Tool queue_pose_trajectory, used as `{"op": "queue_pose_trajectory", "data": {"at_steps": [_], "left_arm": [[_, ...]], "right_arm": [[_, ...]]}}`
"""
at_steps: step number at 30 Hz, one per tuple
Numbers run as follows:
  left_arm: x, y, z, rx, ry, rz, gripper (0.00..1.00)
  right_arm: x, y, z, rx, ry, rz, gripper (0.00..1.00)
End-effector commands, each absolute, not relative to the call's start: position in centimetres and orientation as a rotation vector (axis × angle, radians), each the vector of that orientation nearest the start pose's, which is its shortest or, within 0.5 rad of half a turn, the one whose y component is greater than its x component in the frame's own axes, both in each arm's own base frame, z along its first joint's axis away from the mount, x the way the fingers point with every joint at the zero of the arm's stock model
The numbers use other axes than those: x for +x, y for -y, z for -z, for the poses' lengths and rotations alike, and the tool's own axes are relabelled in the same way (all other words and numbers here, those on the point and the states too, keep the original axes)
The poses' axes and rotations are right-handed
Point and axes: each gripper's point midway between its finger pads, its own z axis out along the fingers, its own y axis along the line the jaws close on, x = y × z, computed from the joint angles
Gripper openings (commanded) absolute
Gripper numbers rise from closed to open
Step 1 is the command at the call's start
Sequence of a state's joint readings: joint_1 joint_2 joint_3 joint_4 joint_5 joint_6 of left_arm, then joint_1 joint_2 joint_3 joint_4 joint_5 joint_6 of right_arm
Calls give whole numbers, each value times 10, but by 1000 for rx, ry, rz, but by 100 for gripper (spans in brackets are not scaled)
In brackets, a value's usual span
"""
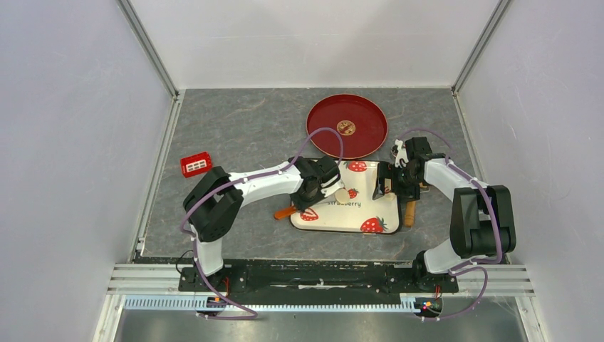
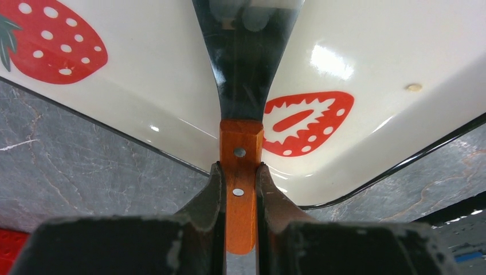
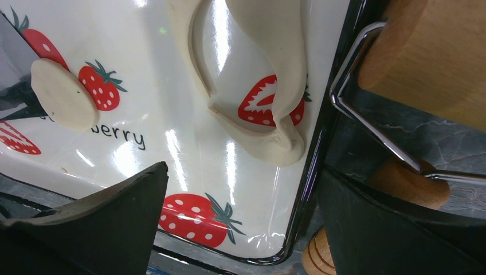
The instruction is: Roll out the dumpling wrappers from the dough
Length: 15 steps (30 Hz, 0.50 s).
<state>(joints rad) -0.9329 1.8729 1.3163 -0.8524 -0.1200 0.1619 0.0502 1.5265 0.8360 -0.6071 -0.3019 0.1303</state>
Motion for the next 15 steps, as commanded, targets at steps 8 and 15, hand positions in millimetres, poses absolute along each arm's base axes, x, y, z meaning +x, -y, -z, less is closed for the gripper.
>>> {"op": "queue_pose_trajectory", "data": {"at_steps": [8,15], "left_arm": [[242,307,-62,1267,-2414,164,2],[247,309,-75,1224,-2366,179,2]], "right_arm": [[282,-75,-51,37,-2762,-495,98],[292,-74,-69,35,-2710,-479,98]]}}
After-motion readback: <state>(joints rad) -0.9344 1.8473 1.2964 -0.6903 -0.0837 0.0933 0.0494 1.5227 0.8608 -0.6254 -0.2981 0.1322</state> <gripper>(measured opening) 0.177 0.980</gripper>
